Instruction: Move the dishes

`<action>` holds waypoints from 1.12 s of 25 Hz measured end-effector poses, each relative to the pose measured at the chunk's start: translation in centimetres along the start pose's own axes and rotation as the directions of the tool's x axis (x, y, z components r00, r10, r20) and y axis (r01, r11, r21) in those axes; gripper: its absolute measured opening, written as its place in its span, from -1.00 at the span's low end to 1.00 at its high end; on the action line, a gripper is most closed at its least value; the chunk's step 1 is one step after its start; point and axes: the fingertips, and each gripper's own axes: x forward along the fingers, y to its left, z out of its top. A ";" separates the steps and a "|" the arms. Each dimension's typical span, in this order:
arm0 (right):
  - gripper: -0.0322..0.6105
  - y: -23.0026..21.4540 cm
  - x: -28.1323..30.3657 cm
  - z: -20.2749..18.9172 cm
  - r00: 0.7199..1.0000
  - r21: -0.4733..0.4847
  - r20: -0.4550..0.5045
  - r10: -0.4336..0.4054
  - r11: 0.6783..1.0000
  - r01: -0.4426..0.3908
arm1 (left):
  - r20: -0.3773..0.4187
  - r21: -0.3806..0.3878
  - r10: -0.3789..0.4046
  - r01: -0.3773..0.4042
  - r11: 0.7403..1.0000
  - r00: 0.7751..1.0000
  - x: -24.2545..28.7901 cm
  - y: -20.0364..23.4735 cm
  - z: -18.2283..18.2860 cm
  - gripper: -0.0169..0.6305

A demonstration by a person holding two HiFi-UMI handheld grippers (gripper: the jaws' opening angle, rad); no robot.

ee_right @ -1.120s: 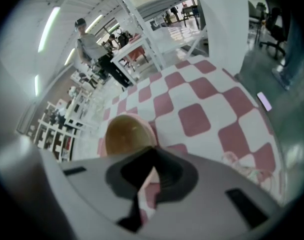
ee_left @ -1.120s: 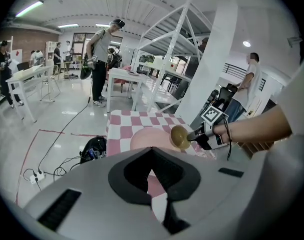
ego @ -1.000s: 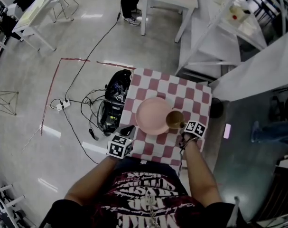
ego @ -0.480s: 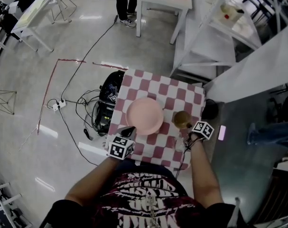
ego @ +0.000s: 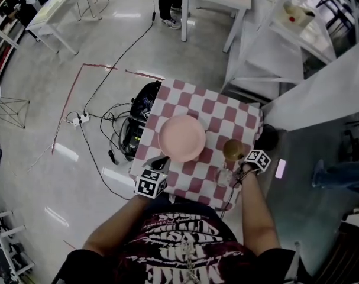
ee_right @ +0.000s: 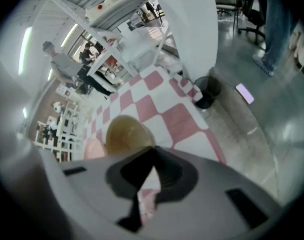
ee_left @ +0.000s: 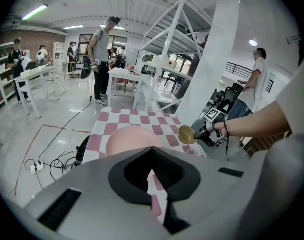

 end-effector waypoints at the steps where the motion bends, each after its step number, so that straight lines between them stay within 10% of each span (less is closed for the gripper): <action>1: -0.78 -0.3 0.3 -0.1 1.000 -0.003 -0.011 -0.007 1.000 0.006 | -0.004 -0.003 0.009 -0.009 1.000 1.000 -0.2 -0.1 -0.4 -0.87; 12: -0.76 -2.1 2.4 -0.3 1.000 0.014 -0.013 -0.023 1.000 0.023 | -0.015 -0.013 0.065 -0.065 0.998 0.998 -1.9 -0.6 -1.9 -0.87; 16: -0.30 -1.7 2.0 -0.9 1.000 0.024 -0.017 0.015 1.000 -0.015 | -0.011 0.007 0.051 -0.051 0.999 0.999 -1.9 -0.9 -1.6 -0.87; 28: -0.24 0.3 -5.5 -2.4 0.989 -0.274 0.145 -0.038 0.959 0.077 | -0.004 0.118 -0.074 0.074 0.990 0.997 0.1 -2.9 1.3 -0.87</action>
